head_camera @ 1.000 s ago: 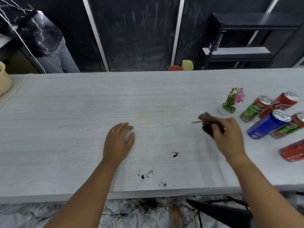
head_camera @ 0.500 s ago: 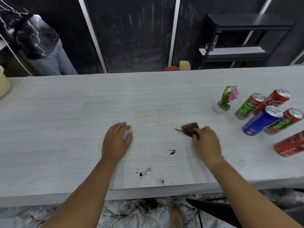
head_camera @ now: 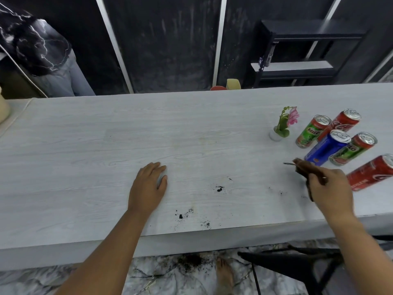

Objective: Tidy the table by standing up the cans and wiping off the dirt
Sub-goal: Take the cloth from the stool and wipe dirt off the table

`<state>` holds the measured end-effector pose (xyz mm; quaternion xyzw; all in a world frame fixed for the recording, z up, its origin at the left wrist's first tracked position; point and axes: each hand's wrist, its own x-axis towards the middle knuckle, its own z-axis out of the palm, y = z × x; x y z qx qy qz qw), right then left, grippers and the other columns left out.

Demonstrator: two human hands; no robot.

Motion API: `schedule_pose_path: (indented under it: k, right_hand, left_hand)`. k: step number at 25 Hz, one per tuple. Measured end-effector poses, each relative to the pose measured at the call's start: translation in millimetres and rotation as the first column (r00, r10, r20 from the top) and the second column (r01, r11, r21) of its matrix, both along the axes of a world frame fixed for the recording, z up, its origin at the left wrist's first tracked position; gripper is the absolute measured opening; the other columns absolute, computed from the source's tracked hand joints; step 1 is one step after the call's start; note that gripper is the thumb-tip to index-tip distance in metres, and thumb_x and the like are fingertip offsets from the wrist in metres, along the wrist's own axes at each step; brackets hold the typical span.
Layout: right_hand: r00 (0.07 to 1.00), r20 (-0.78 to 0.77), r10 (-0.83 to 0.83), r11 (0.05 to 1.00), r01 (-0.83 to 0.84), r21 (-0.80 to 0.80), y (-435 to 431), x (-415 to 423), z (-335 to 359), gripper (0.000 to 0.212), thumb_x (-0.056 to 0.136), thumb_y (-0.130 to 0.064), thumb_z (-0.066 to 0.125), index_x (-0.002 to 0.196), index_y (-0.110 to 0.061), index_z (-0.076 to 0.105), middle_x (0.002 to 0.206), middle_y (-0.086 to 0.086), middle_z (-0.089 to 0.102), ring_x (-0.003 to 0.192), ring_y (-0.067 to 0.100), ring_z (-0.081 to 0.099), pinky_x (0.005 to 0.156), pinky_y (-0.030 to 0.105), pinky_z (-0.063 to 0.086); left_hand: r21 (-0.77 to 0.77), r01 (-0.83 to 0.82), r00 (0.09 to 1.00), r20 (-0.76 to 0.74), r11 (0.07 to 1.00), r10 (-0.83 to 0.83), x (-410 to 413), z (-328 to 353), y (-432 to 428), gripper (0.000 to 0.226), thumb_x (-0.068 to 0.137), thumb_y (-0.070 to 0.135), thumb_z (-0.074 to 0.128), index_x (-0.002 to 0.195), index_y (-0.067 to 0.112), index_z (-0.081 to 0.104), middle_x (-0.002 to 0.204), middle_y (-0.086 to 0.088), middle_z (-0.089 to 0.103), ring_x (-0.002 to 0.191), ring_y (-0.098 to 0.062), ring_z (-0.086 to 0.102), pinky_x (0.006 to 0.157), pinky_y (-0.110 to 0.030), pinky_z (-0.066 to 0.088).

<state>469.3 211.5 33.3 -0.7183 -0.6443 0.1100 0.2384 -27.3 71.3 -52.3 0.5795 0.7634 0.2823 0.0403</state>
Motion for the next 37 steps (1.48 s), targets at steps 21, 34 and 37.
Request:
schedule_pose_path:
  k: [21,34,37]
  right_hand:
    - [0.911,-0.324,0.255,0.961,-0.276,-0.019,-86,-162,-26,0.028,0.1,-0.017,0.071,0.127,-0.017,0.078,0.101,-0.007,0.062,0.088,0.013,0.064,0.081,0.027,0.053]
    - [0.863,-0.061,0.501,0.865,-0.502,-0.003,-115,-229,-32,0.032,0.098,-0.012,0.072,0.129,-0.007,0.077,0.108,0.014,0.071,0.103,0.035,0.067,0.088,0.041,0.055]
    - [0.779,-0.113,0.616,0.782,-0.623,-0.031,-140,-246,-35,0.034,0.102,-0.016,0.069,0.135,-0.012,0.074,0.112,0.006,0.069,0.107,0.026,0.064,0.091,0.036,0.055]
  left_hand:
    - [-0.069,0.026,0.998,0.053,0.997,-0.022,8,10,-31,0.042,0.108,0.027,0.062,0.15,0.017,0.065,0.162,-0.003,0.056,0.156,-0.024,0.044,0.132,-0.046,0.03]
    - [-0.051,0.017,1.0,0.027,0.999,-0.015,5,7,-70,0.041,0.107,0.029,0.064,0.147,0.021,0.067,0.16,0.003,0.058,0.153,-0.02,0.047,0.125,-0.043,0.042]
    - [-0.053,-0.043,0.999,-0.009,0.998,0.042,4,8,-71,0.043,0.109,0.036,0.059,0.148,0.02,0.067,0.16,0.0,0.058,0.154,-0.024,0.046,0.125,-0.048,0.042]
